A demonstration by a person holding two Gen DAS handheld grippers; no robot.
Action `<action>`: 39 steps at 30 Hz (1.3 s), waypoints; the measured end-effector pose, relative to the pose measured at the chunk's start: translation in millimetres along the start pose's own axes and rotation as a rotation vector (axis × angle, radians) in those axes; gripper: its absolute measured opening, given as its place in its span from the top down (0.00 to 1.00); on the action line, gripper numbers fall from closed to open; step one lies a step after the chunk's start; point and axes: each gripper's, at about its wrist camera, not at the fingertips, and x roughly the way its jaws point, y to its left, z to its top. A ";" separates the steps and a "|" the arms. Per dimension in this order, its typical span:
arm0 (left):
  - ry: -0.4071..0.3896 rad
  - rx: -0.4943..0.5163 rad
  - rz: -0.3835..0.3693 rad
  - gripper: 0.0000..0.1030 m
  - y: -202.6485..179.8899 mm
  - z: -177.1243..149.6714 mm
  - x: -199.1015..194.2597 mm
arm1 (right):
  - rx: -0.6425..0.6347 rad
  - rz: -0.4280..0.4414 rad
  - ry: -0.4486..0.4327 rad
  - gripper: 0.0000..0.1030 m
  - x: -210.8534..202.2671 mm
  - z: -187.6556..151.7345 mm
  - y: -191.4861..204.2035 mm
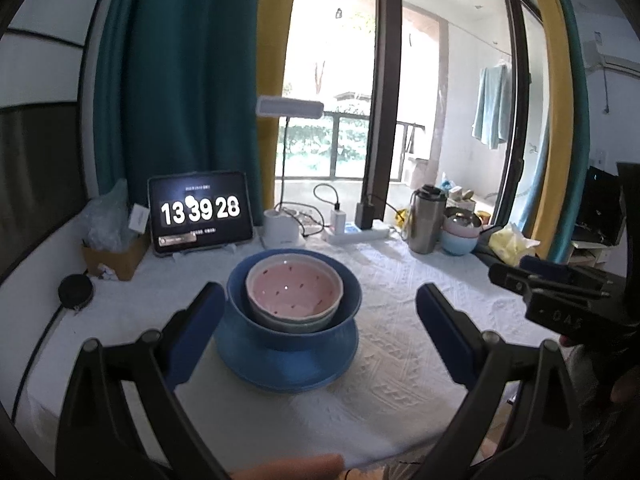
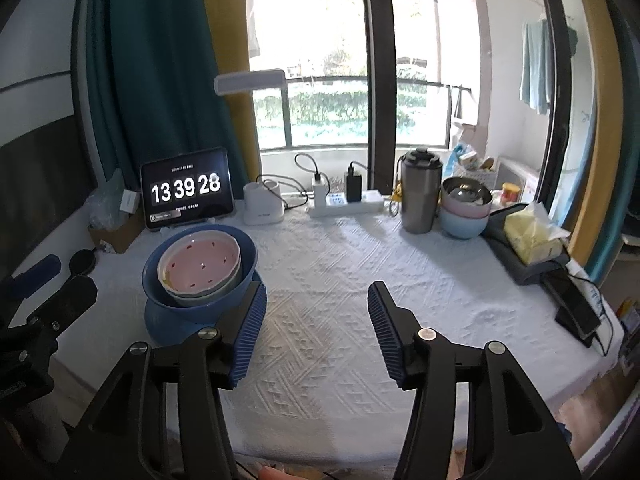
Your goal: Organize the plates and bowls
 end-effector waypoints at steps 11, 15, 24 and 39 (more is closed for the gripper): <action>-0.108 0.009 0.000 0.06 -9.8 10.9 -41.9 | 0.007 -0.048 -0.107 0.45 -55.8 0.2 -15.2; -0.130 0.022 -0.001 0.06 -13.0 14.3 -52.5 | 0.002 -0.061 -0.149 0.45 -74.7 2.9 -17.2; -0.147 0.031 0.005 0.06 -16.5 18.3 -63.9 | -0.001 -0.064 -0.200 0.45 -96.3 7.4 -17.6; -0.144 0.013 0.005 0.06 -12.9 18.1 -62.9 | -0.003 -0.065 -0.193 0.44 -93.4 8.4 -15.5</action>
